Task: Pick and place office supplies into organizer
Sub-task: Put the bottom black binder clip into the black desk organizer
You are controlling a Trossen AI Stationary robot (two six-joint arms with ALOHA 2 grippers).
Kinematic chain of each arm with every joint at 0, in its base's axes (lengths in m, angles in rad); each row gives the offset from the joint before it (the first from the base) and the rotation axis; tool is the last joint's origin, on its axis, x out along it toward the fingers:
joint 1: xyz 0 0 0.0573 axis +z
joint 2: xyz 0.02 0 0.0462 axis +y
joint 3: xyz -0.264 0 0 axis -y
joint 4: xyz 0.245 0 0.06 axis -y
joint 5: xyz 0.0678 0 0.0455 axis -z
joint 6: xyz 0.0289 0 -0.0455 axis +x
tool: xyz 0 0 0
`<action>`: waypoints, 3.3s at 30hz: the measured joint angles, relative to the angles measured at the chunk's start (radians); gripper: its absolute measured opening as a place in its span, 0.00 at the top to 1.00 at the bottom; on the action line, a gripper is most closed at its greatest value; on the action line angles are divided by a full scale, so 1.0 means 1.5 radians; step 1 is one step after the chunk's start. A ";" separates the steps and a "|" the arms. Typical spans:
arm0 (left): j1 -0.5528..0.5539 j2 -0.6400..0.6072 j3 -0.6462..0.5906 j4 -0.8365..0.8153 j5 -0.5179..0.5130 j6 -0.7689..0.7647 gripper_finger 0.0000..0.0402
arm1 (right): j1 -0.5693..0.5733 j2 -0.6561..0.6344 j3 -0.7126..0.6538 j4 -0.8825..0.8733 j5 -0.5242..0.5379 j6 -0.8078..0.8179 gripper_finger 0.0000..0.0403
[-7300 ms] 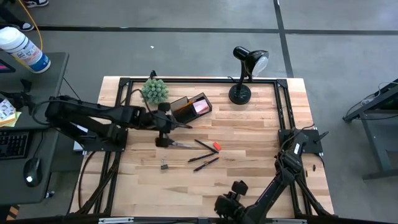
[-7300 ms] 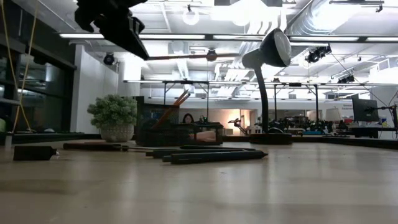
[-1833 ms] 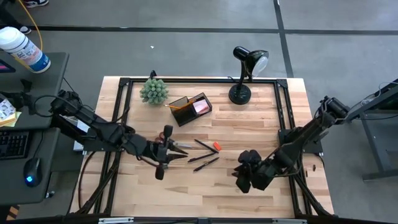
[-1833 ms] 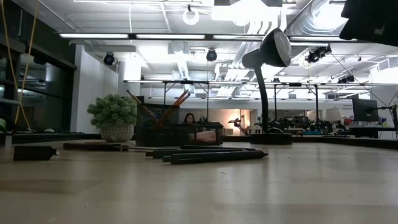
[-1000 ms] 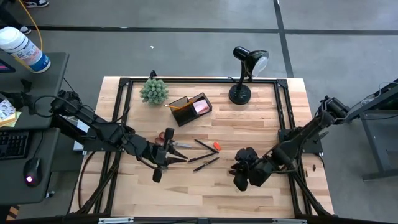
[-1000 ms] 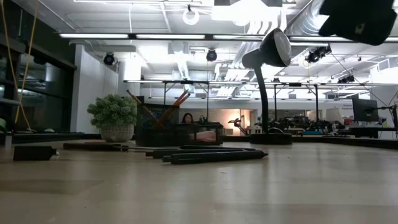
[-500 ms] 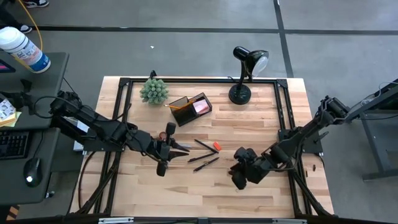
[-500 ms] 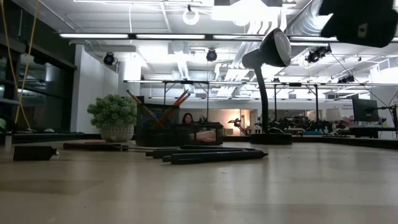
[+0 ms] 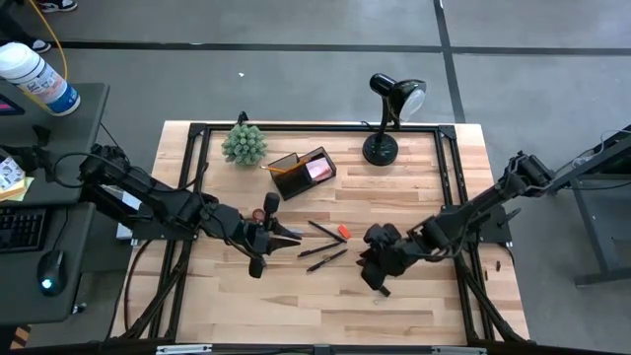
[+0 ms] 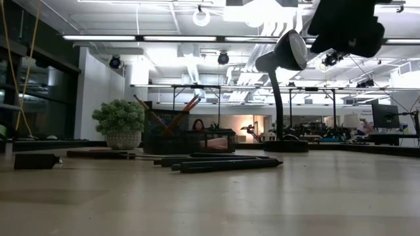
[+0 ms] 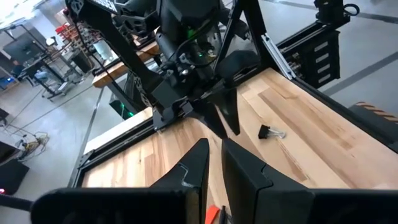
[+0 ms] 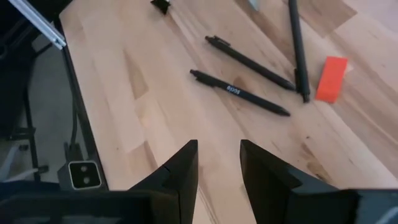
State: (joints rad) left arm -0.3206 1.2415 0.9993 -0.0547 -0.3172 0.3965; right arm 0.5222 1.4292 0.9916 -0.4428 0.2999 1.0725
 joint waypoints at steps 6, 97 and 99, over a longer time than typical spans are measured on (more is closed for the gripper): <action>0.000 0.000 0.000 0.001 -0.010 -0.005 0.91 | -0.013 0.000 0.000 -0.003 0.003 0.001 0.72; 0.001 0.046 0.000 -0.043 -0.138 0.009 0.91 | 0.099 -0.030 -0.211 0.156 -0.233 -0.572 0.72; 0.001 0.046 0.000 -0.046 -0.138 0.009 0.91 | 0.091 0.007 -0.170 0.095 -0.222 -0.627 0.72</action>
State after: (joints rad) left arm -0.3199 1.3098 0.9989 -0.1243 -0.5236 0.4103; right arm 0.6581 1.4390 0.7370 -0.2997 -0.0324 0.1316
